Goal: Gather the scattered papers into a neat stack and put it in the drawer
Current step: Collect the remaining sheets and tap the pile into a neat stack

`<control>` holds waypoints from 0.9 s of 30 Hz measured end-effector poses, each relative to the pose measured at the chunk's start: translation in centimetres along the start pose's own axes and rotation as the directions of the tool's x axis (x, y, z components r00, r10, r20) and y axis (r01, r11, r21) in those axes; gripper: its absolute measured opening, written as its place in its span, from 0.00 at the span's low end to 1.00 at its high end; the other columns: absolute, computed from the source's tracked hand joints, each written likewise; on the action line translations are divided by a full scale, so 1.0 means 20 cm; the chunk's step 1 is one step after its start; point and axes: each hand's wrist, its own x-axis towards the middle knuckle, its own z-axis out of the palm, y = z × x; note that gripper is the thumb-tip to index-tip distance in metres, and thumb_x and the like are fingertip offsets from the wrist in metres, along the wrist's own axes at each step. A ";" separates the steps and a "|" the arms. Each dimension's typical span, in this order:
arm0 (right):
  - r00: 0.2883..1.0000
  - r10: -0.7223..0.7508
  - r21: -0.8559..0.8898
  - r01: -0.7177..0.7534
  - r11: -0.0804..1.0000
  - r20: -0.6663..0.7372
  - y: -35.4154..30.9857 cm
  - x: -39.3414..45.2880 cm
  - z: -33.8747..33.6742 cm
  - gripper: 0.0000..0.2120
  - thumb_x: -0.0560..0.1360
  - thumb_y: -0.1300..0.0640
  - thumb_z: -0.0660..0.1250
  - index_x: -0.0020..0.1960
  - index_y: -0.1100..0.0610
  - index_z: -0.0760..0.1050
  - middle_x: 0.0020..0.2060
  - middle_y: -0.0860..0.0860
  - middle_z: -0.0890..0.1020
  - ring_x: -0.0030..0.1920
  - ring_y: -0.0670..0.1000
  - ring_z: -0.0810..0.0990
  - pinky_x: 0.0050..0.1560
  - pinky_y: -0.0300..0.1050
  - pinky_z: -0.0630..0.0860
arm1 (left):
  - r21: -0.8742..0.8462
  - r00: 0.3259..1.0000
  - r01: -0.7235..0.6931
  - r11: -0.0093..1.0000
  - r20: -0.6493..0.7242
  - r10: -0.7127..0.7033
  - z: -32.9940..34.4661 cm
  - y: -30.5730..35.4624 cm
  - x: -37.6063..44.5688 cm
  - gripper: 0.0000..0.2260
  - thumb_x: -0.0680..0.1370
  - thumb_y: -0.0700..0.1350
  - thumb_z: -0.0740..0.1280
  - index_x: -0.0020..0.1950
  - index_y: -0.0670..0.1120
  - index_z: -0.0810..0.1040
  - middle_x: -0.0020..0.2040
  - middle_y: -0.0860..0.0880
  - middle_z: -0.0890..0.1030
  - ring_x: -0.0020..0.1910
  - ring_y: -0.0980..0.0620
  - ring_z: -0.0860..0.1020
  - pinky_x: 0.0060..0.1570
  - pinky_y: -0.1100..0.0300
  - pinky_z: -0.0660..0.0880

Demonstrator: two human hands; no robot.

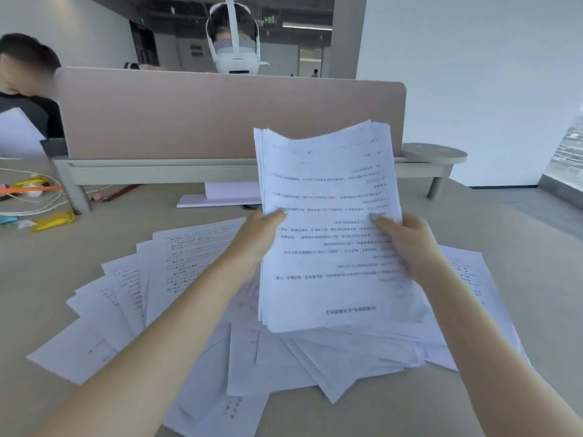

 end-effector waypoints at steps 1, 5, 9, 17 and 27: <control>0.998 -0.004 -0.036 0.002 0.999 -0.057 0.02 0.03 -0.06 0.07 0.74 0.56 0.69 0.49 0.58 0.80 0.44 0.55 0.83 0.42 0.56 0.82 0.49 0.51 0.80 | -0.001 0.997 0.043 0.999 0.063 -0.043 0.03 0.00 0.01 0.08 0.78 0.47 0.60 0.53 0.53 0.77 0.54 0.50 0.81 0.55 0.48 0.79 0.61 0.51 0.74; 0.974 0.042 -0.165 -0.080 0.983 -0.220 0.17 0.12 -0.30 0.12 0.73 0.58 0.68 0.53 0.64 0.79 0.42 0.57 0.81 0.40 0.55 0.79 0.46 0.48 0.77 | 0.146 0.950 0.193 0.970 0.219 -0.222 0.18 -0.06 0.05 0.14 0.79 0.47 0.60 0.64 0.49 0.71 0.64 0.49 0.73 0.63 0.49 0.71 0.66 0.53 0.66; 0.942 0.070 -0.385 -0.201 0.901 -0.328 0.37 0.15 -0.46 0.09 0.74 0.61 0.63 0.50 0.63 0.79 0.35 0.56 0.78 0.33 0.55 0.74 0.35 0.45 0.69 | 0.049 0.904 0.369 0.928 0.212 -0.371 0.28 -0.18 0.09 0.22 0.79 0.46 0.61 0.73 0.44 0.63 0.70 0.46 0.66 0.69 0.49 0.66 0.67 0.57 0.62; 0.954 0.094 -0.733 -0.279 0.620 -0.284 0.46 0.20 -0.44 0.06 0.74 0.57 0.57 0.48 0.55 0.72 0.42 0.55 0.77 0.46 0.59 0.73 0.49 0.49 0.69 | -0.101 0.868 0.458 0.883 0.265 -0.420 0.37 -0.23 0.19 0.13 0.80 0.42 0.57 0.63 0.42 0.74 0.52 0.47 0.80 0.46 0.51 0.78 0.59 0.53 0.73; 0.968 0.141 -0.601 -0.240 0.762 -0.208 0.44 0.19 -0.42 0.11 0.73 0.58 0.59 0.52 0.60 0.73 0.42 0.54 0.81 0.38 0.56 0.77 0.37 0.45 0.69 | 0.038 0.938 0.331 0.943 0.096 -0.334 0.56 -0.30 0.18 0.18 0.77 0.35 0.59 0.67 0.42 0.68 0.62 0.42 0.76 0.56 0.45 0.75 0.54 0.54 0.72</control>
